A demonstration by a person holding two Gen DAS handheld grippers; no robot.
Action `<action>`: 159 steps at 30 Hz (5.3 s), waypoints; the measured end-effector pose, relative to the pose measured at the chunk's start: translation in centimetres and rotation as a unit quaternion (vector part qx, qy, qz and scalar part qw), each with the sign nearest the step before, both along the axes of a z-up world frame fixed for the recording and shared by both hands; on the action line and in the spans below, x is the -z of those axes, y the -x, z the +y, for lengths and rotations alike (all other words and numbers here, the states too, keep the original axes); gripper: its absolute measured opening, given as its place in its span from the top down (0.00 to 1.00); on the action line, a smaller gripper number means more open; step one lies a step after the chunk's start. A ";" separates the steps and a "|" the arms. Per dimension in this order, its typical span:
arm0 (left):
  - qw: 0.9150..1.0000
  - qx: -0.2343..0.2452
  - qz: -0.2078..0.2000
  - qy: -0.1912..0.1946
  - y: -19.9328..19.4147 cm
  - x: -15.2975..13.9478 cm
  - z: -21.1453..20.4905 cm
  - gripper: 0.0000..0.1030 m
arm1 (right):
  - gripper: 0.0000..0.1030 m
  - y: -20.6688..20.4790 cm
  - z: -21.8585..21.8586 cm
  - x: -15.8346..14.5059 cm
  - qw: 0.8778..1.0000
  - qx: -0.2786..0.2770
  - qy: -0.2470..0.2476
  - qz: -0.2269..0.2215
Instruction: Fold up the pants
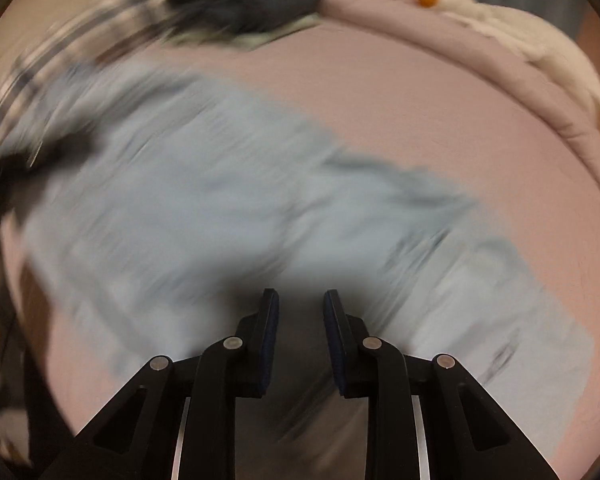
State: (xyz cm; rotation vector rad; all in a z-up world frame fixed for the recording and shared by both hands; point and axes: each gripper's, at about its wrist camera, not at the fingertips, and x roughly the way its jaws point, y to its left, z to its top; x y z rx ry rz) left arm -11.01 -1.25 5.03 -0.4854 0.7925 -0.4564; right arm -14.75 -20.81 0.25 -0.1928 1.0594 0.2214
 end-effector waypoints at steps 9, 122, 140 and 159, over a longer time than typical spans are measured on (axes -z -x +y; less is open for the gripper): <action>1.000 0.014 -0.011 -0.023 0.2 -0.7 -0.6 0.72 | 0.78 6.7 4.4 0.2 0.995 -0.051 0.083 -0.012; 0.980 0.163 0.005 -0.115 5.1 -0.6 -11.6 0.23 | 0.67 12.0 -20.2 -5.1 0.870 0.297 -0.369 -0.136; 0.970 0.190 -0.012 -0.153 4.0 -0.5 -14.7 0.23 | 0.67 12.4 -23.1 -2.2 0.846 0.344 -0.390 -0.117; 0.953 0.235 -0.064 -0.179 1.0 -1.9 -20.6 0.25 | 0.67 12.8 -24.4 0.1 0.841 0.360 -0.394 -0.086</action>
